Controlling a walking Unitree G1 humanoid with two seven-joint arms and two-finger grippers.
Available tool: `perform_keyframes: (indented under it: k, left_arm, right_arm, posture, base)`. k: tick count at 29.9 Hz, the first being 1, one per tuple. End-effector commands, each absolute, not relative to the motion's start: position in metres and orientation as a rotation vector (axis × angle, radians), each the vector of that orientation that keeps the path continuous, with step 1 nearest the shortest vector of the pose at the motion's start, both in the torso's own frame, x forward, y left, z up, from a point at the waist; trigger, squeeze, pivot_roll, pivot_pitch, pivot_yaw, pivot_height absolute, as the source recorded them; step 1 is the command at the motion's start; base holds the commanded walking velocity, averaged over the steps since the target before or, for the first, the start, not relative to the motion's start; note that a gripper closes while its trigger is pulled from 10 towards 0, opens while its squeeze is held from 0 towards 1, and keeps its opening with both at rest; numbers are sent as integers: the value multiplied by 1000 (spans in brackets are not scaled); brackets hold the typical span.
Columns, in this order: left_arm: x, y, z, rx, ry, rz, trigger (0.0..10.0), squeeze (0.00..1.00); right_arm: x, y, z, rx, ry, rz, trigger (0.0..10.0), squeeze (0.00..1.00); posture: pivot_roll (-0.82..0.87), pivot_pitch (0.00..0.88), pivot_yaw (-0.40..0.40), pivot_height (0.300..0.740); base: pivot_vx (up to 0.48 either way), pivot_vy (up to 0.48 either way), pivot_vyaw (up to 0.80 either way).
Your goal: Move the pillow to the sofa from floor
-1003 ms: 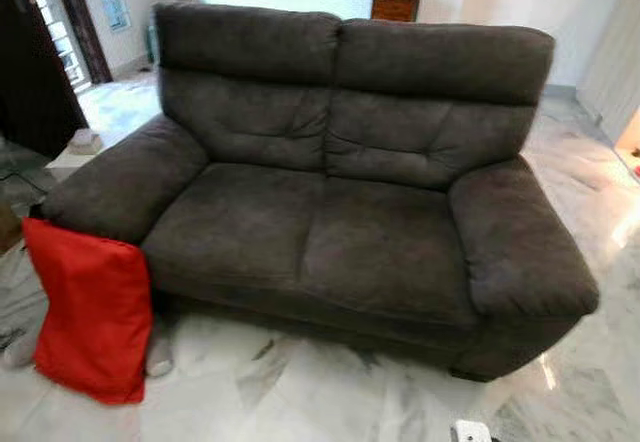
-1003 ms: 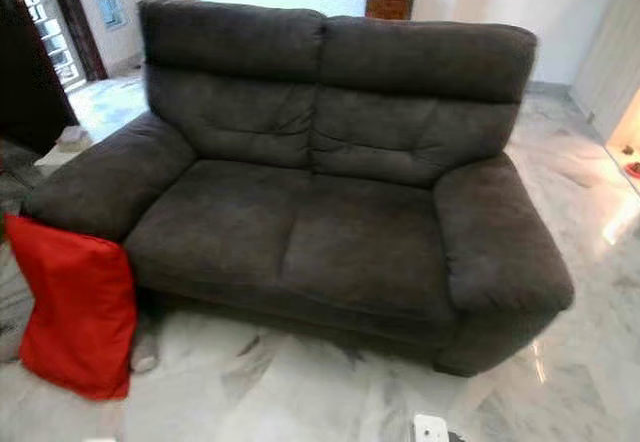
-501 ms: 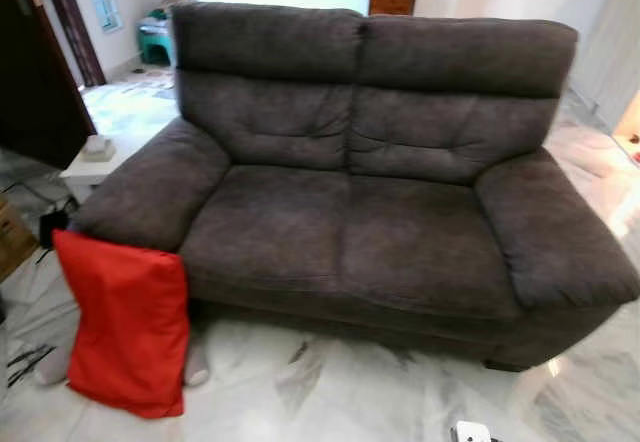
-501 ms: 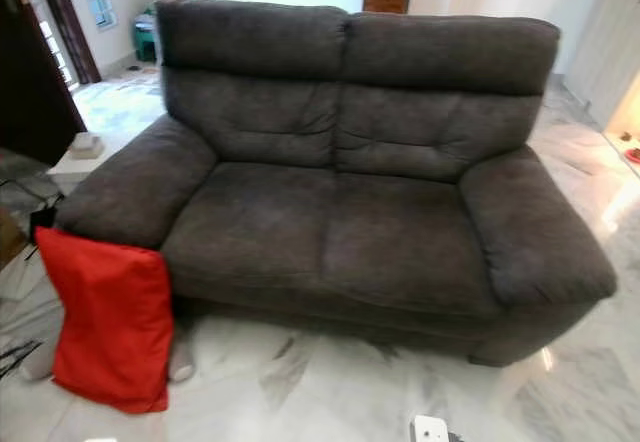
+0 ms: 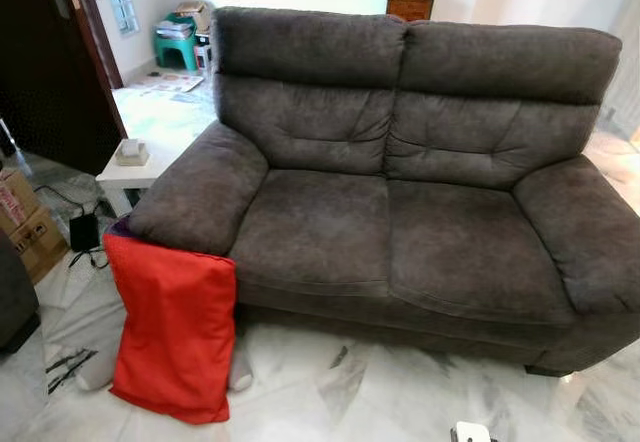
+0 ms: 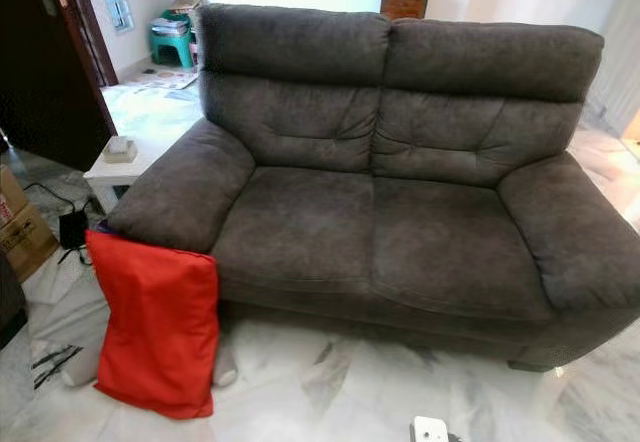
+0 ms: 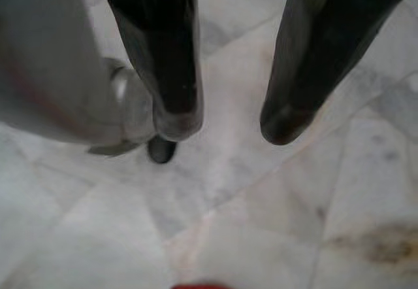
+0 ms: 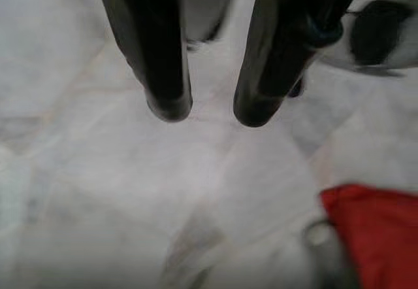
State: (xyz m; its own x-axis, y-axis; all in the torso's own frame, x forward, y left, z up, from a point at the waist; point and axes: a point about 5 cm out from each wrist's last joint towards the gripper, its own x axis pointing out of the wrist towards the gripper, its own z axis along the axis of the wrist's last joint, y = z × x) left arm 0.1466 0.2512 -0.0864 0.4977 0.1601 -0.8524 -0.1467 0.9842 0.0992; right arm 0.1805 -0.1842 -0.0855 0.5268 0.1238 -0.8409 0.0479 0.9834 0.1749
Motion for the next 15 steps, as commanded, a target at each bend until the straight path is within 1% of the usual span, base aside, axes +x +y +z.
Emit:
perform_keyframes:
  k: [1, 2, 15]
  left_arm:
    - [145, 252, -87, 24, 1043, 187, 10000, 0]
    - [145, 252, -87, 27, 1042, 190, 10000, 0]
    - [146, 253, -86, 29, 1034, 189, 10000, 0]
  right_arm:
    - [186, -186, -82, 175, 998, 45, 10000, 0]
    - [187, -186, -82, 175, 997, 46, 10000, 0]
    - [187, -186, -82, 173, 996, 46, 10000, 0]
  posture:
    - [80, 0, -15, 740]
    - [80, 0, -15, 740]
    - [79, 0, -14, 740]
  base:
    - [0, 480, 0]
    - [0, 360, 0]
    - [0, 0, 0]
